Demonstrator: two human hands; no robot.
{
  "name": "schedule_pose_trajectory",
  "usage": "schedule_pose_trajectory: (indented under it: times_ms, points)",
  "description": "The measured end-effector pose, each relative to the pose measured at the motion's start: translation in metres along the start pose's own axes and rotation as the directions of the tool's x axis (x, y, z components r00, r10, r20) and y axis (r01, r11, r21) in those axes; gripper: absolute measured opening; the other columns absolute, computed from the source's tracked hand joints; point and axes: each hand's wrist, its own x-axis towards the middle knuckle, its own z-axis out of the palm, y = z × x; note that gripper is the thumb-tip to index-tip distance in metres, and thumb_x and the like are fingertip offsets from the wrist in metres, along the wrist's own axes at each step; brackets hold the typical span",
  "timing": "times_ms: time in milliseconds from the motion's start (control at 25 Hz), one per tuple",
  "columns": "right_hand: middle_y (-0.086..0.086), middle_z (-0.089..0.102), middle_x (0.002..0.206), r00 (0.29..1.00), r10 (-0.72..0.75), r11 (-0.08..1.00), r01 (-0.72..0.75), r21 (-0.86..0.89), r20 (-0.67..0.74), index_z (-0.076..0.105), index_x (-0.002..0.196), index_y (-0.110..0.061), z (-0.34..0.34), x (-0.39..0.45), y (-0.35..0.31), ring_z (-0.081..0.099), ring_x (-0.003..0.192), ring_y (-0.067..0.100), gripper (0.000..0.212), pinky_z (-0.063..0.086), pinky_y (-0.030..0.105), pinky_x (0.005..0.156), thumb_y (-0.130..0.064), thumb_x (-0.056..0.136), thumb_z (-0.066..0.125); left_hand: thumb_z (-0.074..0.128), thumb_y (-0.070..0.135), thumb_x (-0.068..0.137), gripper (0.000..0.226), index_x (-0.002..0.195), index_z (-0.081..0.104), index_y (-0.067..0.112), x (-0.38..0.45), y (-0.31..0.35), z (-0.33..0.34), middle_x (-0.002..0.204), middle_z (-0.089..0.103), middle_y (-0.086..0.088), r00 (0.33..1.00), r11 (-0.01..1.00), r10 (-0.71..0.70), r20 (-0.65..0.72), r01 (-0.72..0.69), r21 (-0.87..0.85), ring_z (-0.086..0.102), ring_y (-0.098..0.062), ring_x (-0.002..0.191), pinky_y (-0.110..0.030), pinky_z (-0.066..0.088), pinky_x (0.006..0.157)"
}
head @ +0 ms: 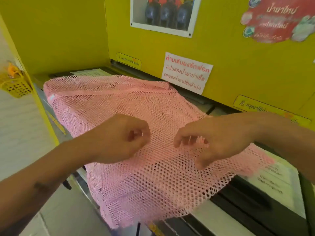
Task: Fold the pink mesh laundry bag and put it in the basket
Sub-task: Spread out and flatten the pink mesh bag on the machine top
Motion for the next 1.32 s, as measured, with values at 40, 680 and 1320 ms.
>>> schedule_pose_trajectory:
  times_ms: [40, 680, 1320]
  points:
    - [-0.019, 0.042, 0.136, 1.0, -0.008, 0.999, 0.01, -0.049, 0.027, 0.035, 0.132, -0.059, 0.013, -0.004, 0.002, 0.045, 0.126, 0.007, 0.074, 0.042, 0.039, 0.104, -0.061, 0.07, 0.076, 0.052, 0.049, 0.086, 0.019, 0.086, 0.065, 0.035, -0.015, 0.022, 0.011, 0.076, 0.063, 0.013, 0.999, 1.0, 0.003, 0.045, -0.002, -0.019, 0.059, -0.009, 0.07, -0.027, 0.047, 0.061]
    - [-0.006, 0.048, 0.118, 0.86, -0.136, 0.986, 0.067, -0.155, -0.492, 0.046, 0.136, -0.032, 0.088, -0.021, 0.023, 0.046, 0.109, 0.018, 0.057, 0.047, 0.041, 0.092, -0.006, 0.086, 0.054, 0.068, 0.01, 0.053, 0.088, 0.134, 0.045, 0.035, -0.07, 0.09, 0.12, 0.12, 0.037, -0.008, 0.884, 0.83, -0.323, -0.339, 0.436, 0.347, 0.042, -0.031, 0.099, -0.041, 0.049, 0.07]
    - [0.0, 0.065, 0.077, 0.875, 0.042, 0.994, -0.084, -0.067, -0.483, 0.067, 0.077, -0.01, 0.013, -0.062, 0.05, 0.058, 0.072, 0.012, 0.023, 0.043, 0.03, 0.06, -0.001, 0.083, 0.047, 0.044, 0.01, 0.093, 0.026, 0.084, 0.059, 0.028, -0.071, 0.102, 0.023, 0.077, 0.064, -0.001, 0.757, 0.854, -0.416, -0.504, 0.515, 0.068, 0.057, -0.026, 0.071, -0.034, 0.043, 0.062]
